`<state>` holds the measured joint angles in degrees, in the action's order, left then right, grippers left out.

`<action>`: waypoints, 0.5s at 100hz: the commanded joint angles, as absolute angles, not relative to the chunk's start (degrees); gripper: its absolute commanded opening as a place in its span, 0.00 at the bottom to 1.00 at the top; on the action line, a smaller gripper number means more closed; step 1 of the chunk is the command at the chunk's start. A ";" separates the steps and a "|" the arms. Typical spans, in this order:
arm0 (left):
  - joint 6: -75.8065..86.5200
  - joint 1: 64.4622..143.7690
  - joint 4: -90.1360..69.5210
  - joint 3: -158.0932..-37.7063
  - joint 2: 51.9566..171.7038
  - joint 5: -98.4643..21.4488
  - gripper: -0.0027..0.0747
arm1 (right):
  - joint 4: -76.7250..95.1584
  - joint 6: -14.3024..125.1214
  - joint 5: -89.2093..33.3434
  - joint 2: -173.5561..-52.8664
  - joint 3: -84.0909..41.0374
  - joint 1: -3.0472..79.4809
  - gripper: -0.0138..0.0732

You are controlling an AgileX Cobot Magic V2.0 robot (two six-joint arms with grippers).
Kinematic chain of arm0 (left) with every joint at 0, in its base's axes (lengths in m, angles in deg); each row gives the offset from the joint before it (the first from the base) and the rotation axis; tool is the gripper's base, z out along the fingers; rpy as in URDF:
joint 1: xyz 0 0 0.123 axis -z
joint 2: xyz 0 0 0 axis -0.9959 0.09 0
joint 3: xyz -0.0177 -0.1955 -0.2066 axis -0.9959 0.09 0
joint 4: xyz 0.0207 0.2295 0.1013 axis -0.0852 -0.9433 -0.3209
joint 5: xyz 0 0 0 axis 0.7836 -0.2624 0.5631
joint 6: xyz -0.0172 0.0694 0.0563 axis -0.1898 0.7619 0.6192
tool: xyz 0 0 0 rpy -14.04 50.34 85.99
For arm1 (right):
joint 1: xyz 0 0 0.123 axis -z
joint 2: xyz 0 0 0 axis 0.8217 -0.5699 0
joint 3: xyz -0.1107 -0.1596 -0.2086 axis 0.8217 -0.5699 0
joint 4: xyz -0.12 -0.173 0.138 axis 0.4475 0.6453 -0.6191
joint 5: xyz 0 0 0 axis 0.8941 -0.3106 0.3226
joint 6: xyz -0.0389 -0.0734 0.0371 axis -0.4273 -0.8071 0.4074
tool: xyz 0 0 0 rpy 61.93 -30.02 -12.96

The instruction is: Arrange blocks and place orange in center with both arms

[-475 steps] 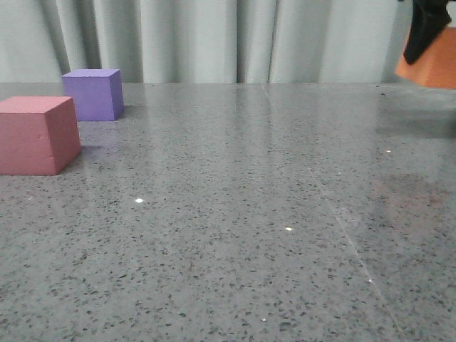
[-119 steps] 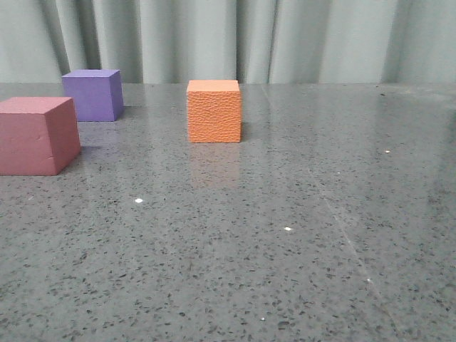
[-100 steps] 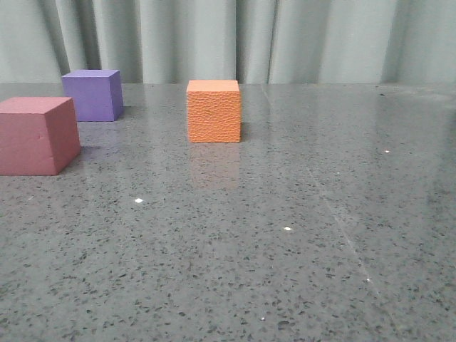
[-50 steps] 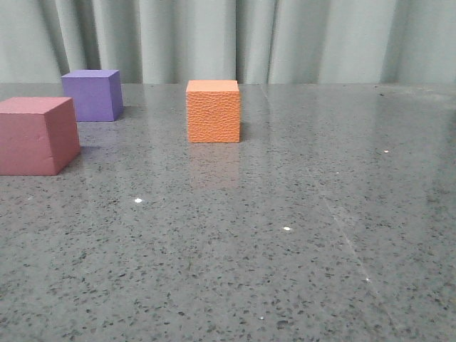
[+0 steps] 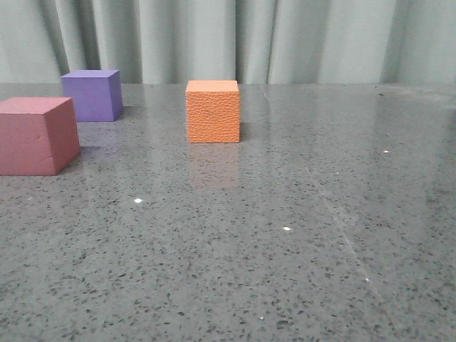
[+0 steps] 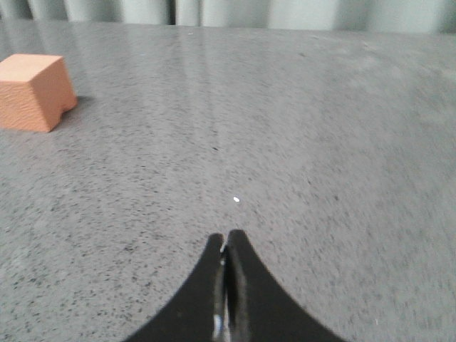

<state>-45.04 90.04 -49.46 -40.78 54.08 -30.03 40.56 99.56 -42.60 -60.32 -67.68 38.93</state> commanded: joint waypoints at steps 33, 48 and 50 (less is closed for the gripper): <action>-45.12 89.92 -49.43 -37.71 52.16 -24.95 0.01 | 27.02 88.17 -24.33 -53.08 -77.57 55.58 0.08; -45.12 89.92 -49.43 -37.71 52.16 -24.95 0.01 | 26.50 87.89 -15.86 -53.08 -81.26 57.59 0.08; -45.12 89.92 -49.43 -37.71 52.16 -24.95 0.01 | 26.50 87.89 -15.36 -53.08 -81.72 57.59 0.08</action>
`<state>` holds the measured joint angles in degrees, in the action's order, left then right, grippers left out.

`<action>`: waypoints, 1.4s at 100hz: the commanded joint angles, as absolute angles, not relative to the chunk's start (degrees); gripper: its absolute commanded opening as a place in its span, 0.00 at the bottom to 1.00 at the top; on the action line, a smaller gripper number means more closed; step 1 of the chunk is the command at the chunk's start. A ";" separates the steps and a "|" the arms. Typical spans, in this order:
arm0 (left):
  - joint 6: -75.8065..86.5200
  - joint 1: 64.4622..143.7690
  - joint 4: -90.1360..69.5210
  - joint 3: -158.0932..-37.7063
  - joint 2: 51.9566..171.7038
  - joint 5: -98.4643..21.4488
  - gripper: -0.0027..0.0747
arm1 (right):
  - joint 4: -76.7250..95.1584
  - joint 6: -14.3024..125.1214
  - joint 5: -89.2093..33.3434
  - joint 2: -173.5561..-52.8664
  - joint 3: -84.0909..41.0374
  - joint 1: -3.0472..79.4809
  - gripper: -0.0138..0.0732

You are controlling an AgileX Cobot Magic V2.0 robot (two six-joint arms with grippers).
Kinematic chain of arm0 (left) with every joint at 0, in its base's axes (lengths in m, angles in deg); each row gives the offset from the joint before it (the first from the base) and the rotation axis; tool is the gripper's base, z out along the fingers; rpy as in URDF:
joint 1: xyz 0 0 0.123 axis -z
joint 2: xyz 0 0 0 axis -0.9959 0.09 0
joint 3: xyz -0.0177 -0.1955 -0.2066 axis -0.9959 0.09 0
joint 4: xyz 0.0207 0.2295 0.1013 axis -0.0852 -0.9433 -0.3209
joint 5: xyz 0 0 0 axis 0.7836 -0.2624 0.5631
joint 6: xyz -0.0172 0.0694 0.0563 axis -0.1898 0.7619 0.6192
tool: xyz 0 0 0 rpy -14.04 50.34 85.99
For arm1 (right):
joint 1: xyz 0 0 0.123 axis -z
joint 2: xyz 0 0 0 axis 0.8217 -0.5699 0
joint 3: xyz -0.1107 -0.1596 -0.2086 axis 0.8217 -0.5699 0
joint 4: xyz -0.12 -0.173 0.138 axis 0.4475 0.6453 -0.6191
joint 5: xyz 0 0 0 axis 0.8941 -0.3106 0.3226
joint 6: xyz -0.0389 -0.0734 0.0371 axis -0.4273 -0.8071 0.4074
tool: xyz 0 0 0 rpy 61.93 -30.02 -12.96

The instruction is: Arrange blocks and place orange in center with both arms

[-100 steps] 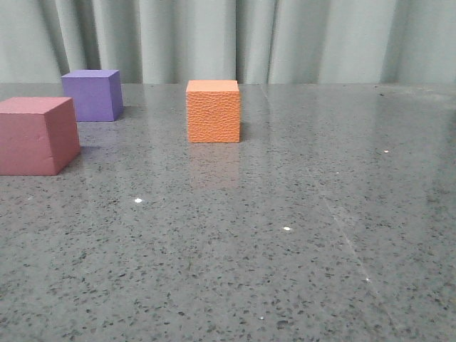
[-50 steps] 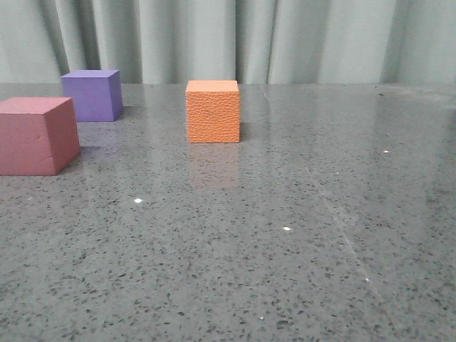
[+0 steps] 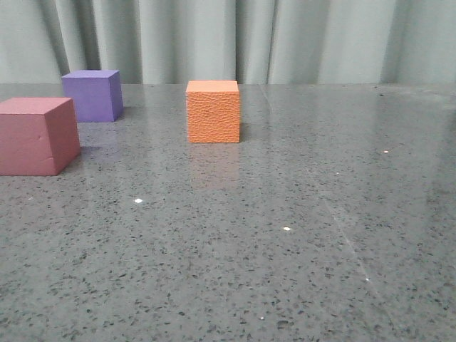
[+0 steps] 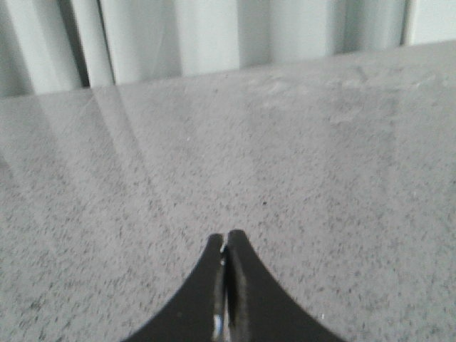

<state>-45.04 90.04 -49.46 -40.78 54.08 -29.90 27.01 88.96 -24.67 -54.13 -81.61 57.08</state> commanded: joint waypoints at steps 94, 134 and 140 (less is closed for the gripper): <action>-45.12 89.92 -49.43 -37.71 52.16 -24.95 0.01 | 26.76 87.89 -14.73 -53.06 -82.74 56.04 0.08; -45.12 89.92 -49.43 -37.71 52.16 -24.95 0.01 | 26.76 87.89 -14.73 -53.06 -82.74 56.04 0.08; -45.12 89.92 -49.43 -37.71 52.16 -24.95 0.01 | 26.76 87.89 -14.73 -53.06 -82.74 56.04 0.08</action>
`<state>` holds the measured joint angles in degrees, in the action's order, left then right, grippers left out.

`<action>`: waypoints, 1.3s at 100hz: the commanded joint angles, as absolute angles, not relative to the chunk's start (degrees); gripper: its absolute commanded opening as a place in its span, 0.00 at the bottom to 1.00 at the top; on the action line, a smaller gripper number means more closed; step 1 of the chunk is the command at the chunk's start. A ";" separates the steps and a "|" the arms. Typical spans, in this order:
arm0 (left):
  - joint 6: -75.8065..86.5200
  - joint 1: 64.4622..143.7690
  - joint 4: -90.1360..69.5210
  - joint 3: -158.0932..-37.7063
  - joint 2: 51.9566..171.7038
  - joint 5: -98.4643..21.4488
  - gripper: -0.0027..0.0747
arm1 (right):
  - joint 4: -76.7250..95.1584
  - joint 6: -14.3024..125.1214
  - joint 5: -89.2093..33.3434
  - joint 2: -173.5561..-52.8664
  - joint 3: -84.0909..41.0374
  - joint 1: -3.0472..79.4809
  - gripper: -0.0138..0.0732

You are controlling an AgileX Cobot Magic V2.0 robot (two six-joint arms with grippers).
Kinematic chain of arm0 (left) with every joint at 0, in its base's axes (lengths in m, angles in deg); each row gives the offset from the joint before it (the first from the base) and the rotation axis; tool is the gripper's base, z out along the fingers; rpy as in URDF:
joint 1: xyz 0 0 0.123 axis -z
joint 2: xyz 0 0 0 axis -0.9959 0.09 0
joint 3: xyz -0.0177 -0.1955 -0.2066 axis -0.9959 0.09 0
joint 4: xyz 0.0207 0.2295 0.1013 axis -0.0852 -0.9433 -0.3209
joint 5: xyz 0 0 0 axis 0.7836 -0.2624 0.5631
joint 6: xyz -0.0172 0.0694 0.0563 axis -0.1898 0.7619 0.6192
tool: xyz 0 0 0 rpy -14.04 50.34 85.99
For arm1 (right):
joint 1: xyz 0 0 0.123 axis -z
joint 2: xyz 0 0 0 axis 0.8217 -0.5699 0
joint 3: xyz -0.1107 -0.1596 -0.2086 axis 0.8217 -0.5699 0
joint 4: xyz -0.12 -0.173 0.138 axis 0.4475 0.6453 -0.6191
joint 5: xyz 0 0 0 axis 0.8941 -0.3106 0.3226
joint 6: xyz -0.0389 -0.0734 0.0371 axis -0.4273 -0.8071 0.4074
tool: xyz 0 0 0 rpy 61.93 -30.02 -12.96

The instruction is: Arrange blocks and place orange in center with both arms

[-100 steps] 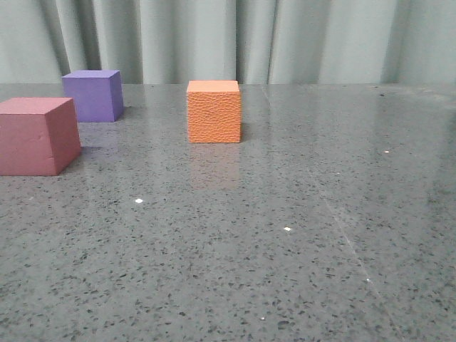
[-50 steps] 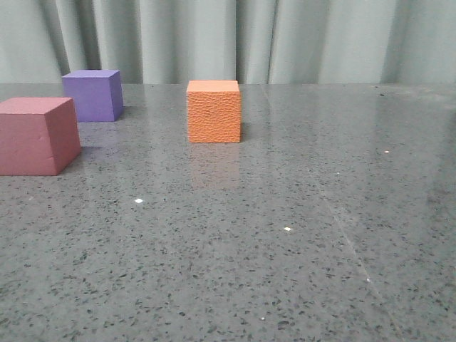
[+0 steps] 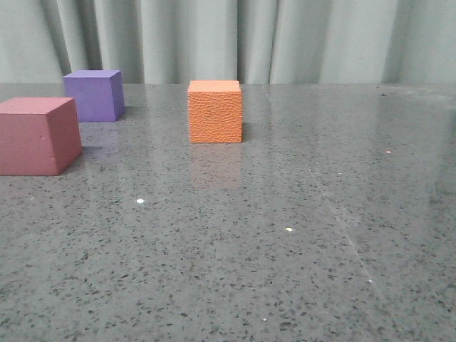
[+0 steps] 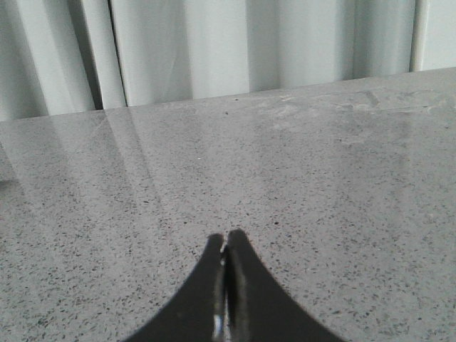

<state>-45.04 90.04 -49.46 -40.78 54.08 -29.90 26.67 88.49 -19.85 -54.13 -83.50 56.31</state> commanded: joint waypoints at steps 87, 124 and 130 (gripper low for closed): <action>-45.12 89.92 -41.83 -84.35 84.78 -50.26 0.01 | 26.76 87.89 -14.73 -53.06 -82.74 56.04 0.08; -45.12 89.92 -41.56 -95.57 99.99 -55.98 0.01 | 26.76 87.89 -14.73 -53.06 -82.74 56.04 0.08; -45.12 89.92 -41.56 -95.57 100.75 -55.69 0.01 | 26.76 87.89 -14.73 -53.06 -82.74 56.04 0.08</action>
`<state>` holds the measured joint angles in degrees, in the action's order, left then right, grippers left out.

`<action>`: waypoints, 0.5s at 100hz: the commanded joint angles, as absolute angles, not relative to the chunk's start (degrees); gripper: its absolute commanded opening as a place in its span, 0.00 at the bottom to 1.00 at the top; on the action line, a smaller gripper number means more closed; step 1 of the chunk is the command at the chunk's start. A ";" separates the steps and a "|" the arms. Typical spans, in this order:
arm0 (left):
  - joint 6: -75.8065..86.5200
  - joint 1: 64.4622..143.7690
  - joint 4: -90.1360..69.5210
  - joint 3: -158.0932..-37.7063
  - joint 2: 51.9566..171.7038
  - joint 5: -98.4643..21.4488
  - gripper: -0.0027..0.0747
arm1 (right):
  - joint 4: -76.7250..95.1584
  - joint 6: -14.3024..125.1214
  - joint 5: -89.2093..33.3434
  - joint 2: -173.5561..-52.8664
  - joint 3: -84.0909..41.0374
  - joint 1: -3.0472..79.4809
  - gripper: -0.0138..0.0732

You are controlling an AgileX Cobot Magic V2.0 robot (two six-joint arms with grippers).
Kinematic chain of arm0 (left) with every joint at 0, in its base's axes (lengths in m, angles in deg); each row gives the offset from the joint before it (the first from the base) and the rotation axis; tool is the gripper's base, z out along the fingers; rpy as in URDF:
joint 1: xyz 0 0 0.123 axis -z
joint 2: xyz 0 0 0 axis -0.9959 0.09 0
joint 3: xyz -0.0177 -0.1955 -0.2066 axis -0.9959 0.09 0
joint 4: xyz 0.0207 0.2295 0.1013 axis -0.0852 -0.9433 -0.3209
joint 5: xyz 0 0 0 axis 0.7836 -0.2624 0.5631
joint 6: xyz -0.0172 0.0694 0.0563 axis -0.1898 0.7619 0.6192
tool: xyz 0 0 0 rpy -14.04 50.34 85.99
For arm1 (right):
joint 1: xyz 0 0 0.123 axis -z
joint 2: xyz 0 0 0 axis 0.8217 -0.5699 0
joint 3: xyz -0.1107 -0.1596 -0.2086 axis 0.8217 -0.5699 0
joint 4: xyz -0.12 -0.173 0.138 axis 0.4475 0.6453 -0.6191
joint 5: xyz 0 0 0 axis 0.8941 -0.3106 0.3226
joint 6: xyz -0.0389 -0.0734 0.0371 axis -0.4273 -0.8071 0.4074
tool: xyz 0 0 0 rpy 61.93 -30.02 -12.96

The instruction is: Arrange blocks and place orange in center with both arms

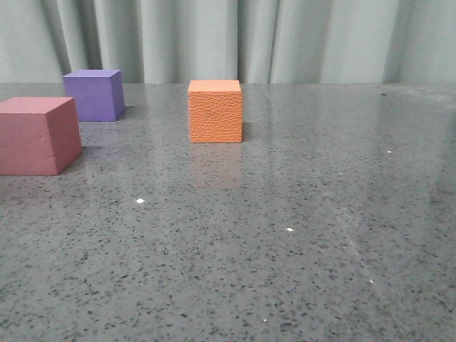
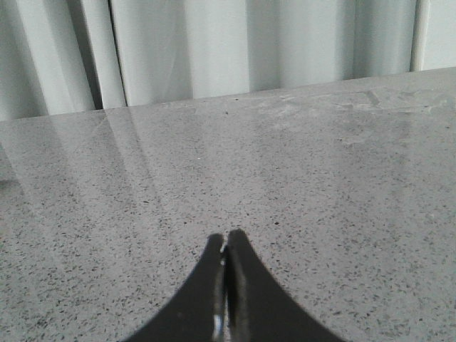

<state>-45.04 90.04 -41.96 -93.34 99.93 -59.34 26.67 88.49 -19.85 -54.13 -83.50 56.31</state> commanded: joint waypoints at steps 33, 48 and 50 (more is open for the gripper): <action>-42.04 89.92 -41.90 -95.57 100.78 -56.48 0.52 | 26.76 87.89 -14.73 -53.06 -82.74 56.04 0.08; -42.04 89.92 -42.01 -95.57 100.78 -56.11 0.97 | 26.76 87.89 -14.73 -53.06 -82.74 56.04 0.08; -42.04 89.92 -41.84 -95.57 100.78 -56.01 0.96 | 26.76 87.89 -14.73 -53.06 -82.74 56.04 0.08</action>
<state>-42.16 90.04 -41.93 -93.43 101.21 -60.37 26.67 88.49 -19.85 -54.13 -83.50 56.31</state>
